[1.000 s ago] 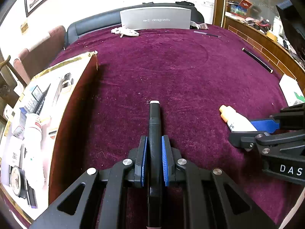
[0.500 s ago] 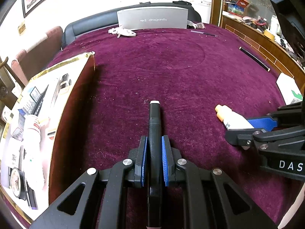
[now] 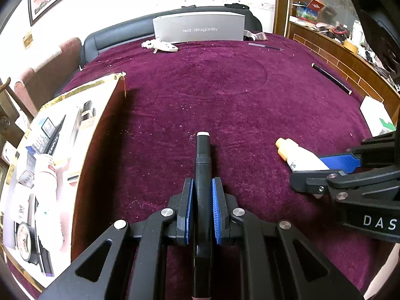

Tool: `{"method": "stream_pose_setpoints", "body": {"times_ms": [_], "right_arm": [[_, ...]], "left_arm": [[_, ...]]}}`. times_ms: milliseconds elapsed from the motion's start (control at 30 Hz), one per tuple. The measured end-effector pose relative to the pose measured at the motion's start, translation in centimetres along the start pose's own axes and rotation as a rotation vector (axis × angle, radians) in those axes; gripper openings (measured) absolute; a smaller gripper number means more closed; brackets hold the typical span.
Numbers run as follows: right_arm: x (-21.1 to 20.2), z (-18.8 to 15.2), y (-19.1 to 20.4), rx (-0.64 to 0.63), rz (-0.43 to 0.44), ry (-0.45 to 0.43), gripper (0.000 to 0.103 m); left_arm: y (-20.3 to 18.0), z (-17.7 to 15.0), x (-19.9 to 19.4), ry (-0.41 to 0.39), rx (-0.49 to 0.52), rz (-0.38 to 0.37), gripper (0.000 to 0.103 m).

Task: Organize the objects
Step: 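Carry the marker and small white bottle over the tray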

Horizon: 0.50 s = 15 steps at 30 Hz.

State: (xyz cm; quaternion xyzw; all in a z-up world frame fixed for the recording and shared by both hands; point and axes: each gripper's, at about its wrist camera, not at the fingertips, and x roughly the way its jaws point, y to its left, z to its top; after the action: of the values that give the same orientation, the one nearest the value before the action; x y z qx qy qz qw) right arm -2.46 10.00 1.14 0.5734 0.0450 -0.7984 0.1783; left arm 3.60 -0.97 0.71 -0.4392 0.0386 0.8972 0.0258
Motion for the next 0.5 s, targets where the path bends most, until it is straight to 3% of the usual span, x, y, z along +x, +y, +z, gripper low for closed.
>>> {"method": "stream_pose_setpoints", "body": {"times_ms": [500], "right_arm": [[-1.0, 0.6, 2.4, -0.037, 0.014, -0.026, 0.025]], "left_arm": [[1.8, 0.7, -2.5, -0.057, -0.022, 0.009, 0.012]]}}
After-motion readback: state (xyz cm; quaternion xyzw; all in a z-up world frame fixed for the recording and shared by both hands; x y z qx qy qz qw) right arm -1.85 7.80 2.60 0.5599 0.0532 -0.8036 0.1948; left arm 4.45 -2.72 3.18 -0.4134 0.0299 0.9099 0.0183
